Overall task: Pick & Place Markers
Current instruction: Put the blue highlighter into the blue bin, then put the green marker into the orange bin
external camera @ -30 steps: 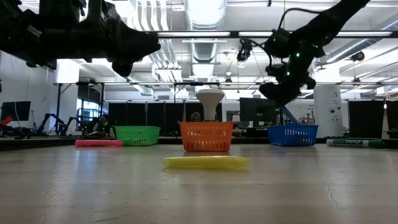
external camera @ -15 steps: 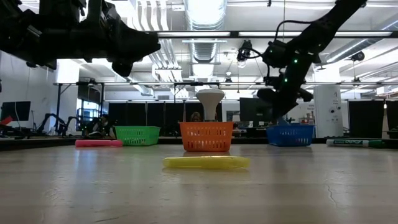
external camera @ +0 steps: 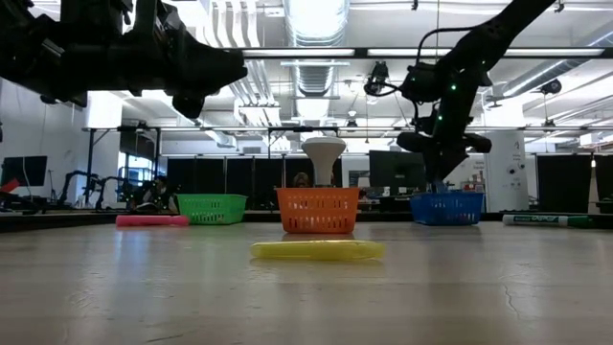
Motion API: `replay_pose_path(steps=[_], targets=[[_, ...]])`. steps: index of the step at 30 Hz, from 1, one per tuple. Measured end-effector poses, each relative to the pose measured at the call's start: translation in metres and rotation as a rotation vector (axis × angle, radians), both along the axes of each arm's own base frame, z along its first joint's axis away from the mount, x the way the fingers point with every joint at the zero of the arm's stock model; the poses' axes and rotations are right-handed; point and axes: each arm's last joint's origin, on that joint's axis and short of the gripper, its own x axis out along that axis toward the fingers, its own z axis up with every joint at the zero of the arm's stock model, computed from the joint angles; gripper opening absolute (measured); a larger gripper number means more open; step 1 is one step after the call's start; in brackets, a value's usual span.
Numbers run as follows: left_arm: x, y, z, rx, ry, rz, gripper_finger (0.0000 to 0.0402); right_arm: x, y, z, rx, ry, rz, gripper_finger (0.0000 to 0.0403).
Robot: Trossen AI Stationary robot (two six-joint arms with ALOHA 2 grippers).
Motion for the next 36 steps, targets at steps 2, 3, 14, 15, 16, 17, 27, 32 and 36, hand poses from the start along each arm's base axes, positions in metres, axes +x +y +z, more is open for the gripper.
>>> replay_pose_path(steps=[2, 3, 14, 15, 16, 17, 27, 32, 36], targets=[[0.000, 0.000, 0.000, 0.000, 0.001, 0.000, 0.0103, -0.001, -0.001, 0.000, -0.001, -0.002, -0.004, 0.0114], [0.000, 0.000, 0.000, 0.000, 0.001, 0.001, 0.0103, -0.001, 0.000, 0.001, -0.002, -0.002, -0.003, 0.0121], [0.000, 0.000, 0.000, 0.000, 0.005, 0.003, 0.0085, -0.022, 0.037, 0.028, 0.059, 0.156, 0.140, 0.0075], [0.000, 0.000, 0.000, 0.000, 0.005, 0.003, 0.0079, -0.026, 0.044, 0.031, 0.071, 0.170, 0.152, 0.0061], [0.000, 0.000, 0.000, 0.000, 0.005, 0.003, 0.0074, -0.030, 0.051, 0.032, 0.084, 0.186, 0.166, 0.0048], [0.000, 0.000, 0.000, 0.000, 0.005, 0.004, 0.0069, -0.034, 0.057, 0.033, 0.101, 0.203, 0.180, 0.0036], [0.000, -0.001, -0.002, 0.004, 0.018, -0.034, 0.0032, -0.063, 0.077, -0.008, 0.267, 0.277, 0.222, 0.0028], [0.000, -0.001, -0.002, 0.007, 0.020, -0.033, 0.0032, -0.061, 0.065, -0.012, 0.287, 0.290, 0.192, 0.0071], [0.000, -0.001, -0.002, 0.007, 0.020, -0.032, 0.0032, -0.064, 0.057, -0.022, 0.335, 0.323, 0.156, 0.0108]])
